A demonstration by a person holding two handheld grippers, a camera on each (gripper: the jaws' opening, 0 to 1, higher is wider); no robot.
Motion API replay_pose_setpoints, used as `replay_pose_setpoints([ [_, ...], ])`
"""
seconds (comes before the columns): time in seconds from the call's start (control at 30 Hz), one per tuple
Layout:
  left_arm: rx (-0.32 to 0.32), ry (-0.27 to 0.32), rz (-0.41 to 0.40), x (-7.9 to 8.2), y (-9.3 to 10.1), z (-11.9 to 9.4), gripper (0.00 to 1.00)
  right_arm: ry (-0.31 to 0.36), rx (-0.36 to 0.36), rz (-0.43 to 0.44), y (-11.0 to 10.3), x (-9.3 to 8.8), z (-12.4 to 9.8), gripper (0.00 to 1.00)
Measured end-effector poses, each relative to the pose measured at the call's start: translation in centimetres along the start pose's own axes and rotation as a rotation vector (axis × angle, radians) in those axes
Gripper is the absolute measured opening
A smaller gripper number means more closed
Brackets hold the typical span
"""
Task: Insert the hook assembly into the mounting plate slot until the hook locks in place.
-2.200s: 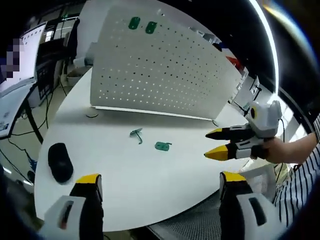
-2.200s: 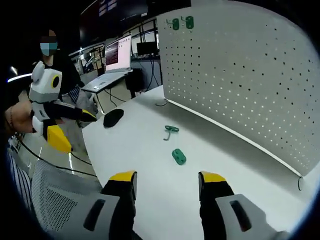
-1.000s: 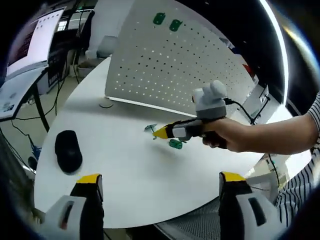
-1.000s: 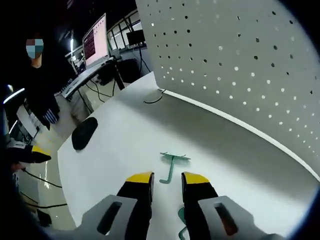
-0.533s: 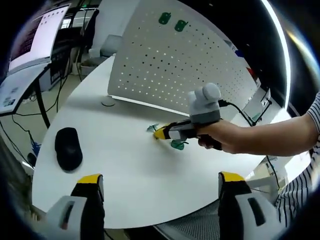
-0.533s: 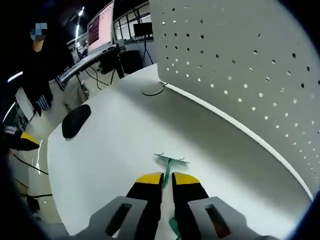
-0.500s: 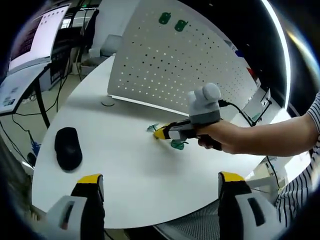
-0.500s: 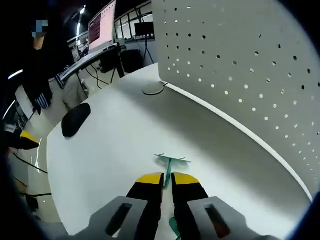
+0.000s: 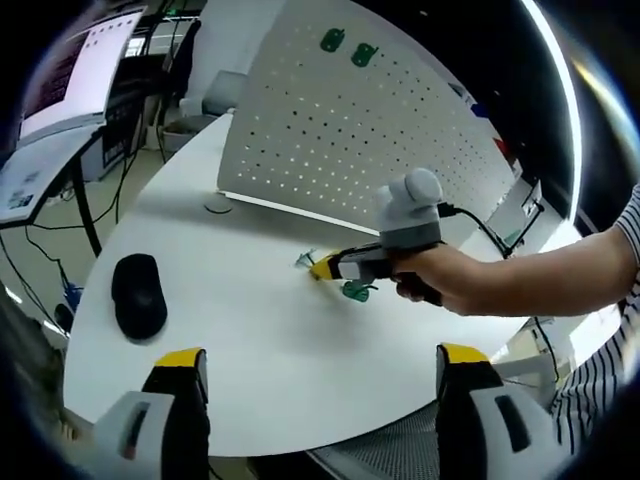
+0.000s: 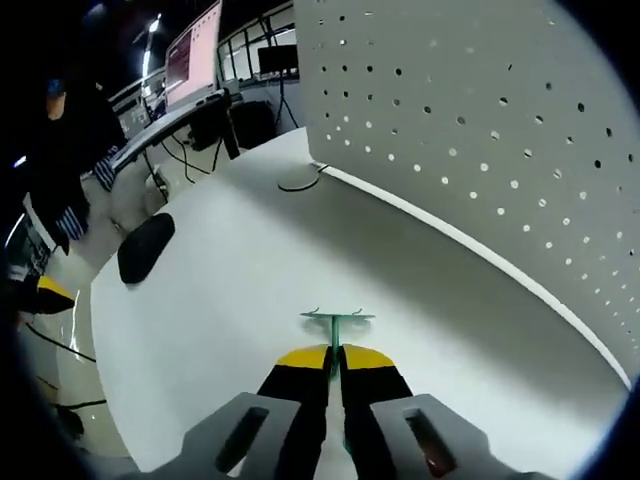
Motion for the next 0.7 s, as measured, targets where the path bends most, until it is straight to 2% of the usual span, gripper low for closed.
replay_pose_setpoints([
  [0.43, -0.004, 0.024, 0.017, 0.8, 0.2, -0.1, 0.97, 0.044, 0.027, 0.088, 0.2, 1.6, -1.9, 0.00],
  [0.7, -0.019, 0.037, 0.054, 1.5, 0.7, -0.2, 0.96, 0.089, 0.016, 0.116, 0.9, 2.8, -4.9, 0.00],
])
Point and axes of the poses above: the point that each gripper's makers call its tool centre point, and the gripper's own axes: z roughly forward along the fingers, y roughly to its right, x roughly out of its top, the point moved 8 cm from there along -z, roughly backward along the fingers, and after that the axes turned 5 degrees about y, right-handed, at the moved point
